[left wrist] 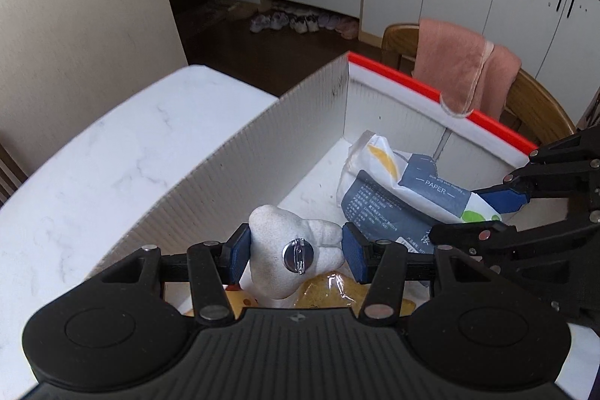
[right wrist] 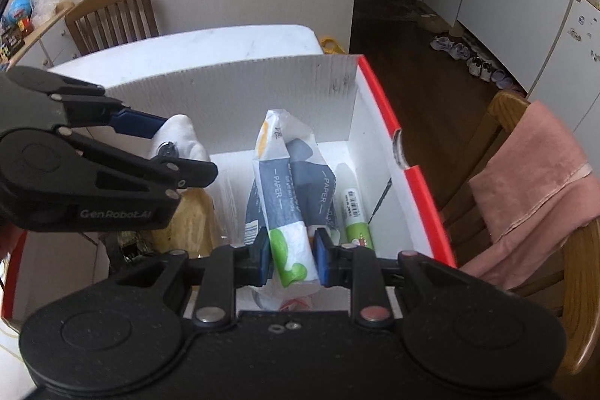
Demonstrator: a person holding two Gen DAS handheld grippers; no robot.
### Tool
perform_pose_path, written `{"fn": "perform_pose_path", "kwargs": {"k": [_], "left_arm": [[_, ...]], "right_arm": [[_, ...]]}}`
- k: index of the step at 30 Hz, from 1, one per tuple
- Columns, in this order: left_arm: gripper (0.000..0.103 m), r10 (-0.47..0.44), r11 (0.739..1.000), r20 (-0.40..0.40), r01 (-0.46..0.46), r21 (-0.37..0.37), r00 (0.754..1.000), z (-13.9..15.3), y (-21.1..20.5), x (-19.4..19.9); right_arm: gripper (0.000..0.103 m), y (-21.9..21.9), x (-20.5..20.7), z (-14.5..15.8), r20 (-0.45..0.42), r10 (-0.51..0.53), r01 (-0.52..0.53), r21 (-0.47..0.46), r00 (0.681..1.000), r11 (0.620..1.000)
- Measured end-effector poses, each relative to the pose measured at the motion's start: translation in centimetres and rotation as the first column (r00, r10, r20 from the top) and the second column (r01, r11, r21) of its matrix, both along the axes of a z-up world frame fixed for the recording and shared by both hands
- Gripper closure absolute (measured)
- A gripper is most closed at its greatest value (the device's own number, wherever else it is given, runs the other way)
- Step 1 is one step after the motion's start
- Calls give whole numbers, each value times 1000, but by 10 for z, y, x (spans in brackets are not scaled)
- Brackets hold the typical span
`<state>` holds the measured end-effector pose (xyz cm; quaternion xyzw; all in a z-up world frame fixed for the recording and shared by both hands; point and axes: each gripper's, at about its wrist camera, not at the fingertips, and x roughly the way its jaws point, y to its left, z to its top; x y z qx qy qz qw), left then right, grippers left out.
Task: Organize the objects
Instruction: 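Carry the plush toy and tissue packet with both grippers into the shoebox, then open both grippers to release the plush toy and tissue packet, then withdraw both grippers from the box toward the cotton swabs and bird toy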
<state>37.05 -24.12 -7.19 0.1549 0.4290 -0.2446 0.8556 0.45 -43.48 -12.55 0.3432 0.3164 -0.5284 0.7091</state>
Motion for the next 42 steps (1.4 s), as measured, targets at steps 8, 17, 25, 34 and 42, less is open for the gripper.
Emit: {"fn": "perform_pose_path", "kwargs": {"k": [8, 17, 25, 34, 42], "left_arm": [[51, 38, 999, -77, -38, -6, 996, -11, 2, 13], [48, 65, 998, -117, -66, -3, 991, -16, 1, 22], [37, 33, 999, -92, -34, -6, 995, -14, -2, 14], [36, 53, 995, -63, -58, -77, 997, 4, 8, -3], [36, 54, 988, -6, -55, -141, 999, 34, 30, -29]], "right_arm": [[80, 1, 3, -8, -10, 6, -6, 13, 1000, 1000], [73, -3, -1, -7, -12, 6, -6, 12, 1000, 1000], [61, 2, -8, -3, -3, -6, 6, 11, 1000, 1000], [48, 15, -14, 9, 11, -11, 11, -15, 1000, 1000], [44, 31, -12, 29, 27, -9, 11, -49, 1000, 999]]}}
